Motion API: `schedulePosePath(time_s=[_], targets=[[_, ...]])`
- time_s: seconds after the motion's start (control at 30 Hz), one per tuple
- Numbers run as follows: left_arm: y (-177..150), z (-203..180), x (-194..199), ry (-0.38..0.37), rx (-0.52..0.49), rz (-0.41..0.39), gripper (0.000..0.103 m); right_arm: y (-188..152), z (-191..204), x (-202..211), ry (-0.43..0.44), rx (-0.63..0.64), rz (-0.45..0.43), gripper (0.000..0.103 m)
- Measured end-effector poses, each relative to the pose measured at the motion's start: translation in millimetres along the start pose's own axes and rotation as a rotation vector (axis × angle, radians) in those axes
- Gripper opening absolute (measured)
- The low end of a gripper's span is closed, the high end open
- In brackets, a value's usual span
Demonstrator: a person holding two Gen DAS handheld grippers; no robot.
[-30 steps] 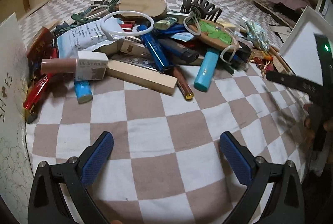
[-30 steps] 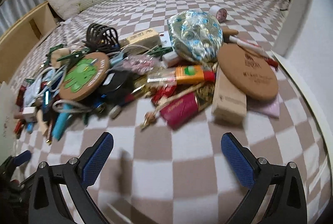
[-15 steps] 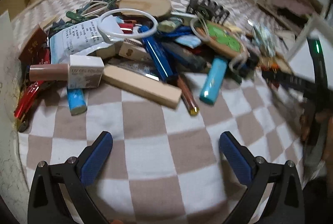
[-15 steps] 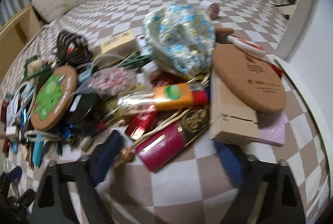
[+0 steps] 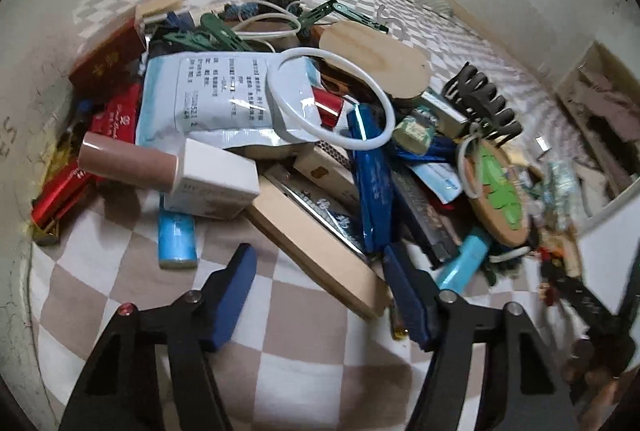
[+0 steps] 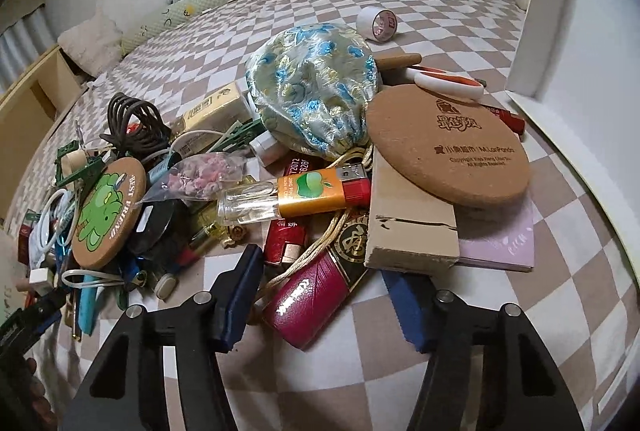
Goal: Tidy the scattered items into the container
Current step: 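Grasp the light wooden stick with the left tool while the right tool grasps the red lipstick, then lift the wooden stick with the left tool while the right tool lifts the red lipstick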
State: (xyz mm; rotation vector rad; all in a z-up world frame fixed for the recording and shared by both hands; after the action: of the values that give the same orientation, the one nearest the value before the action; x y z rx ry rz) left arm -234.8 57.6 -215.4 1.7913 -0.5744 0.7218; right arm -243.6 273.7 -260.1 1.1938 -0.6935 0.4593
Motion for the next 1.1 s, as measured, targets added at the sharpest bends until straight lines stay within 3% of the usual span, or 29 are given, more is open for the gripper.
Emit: schedulePosePath(time_s=[0.07, 0.2, 0.3, 0.6, 1.1], targets=[[-2, -2, 2, 0.006, -0.015, -0.023, 0.056, 0, -6, 4, 0.014, -0.007, -0.002, 0.035], [-3, 2, 7, -0.025, -0.029, -0.022, 0.04, -4, -12, 9, 0.044, -0.028, 0.0, 0.021], [-7, 3, 11, -0.039, -0.044, -0.024, 0.032, -6, -11, 13, 0.051, -0.024, 0.001, 0.019], [-31, 6, 37, -0.035, -0.126, -0.037, 0.022, -22, 5, 27, 0.053, 0.066, 0.013, 0.016], [-60, 29, 78, -0.109, -0.126, -0.007, 0.019, -70, 41, 66, 0.18, 0.123, 0.069, 0.016]])
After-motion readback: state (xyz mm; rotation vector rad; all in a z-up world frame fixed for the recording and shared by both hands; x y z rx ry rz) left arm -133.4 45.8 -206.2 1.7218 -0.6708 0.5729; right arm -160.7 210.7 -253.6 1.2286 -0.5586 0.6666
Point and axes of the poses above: each gripper's, at about its wrist camera, not at the fingertips, and x roughly against the way its jaws point, z to its left, y to its top, the point moved 2 cm from there along -x, roughly the way its jaws point, and after that the axes turned 9 degrees about -z, right-handed, at the moved point
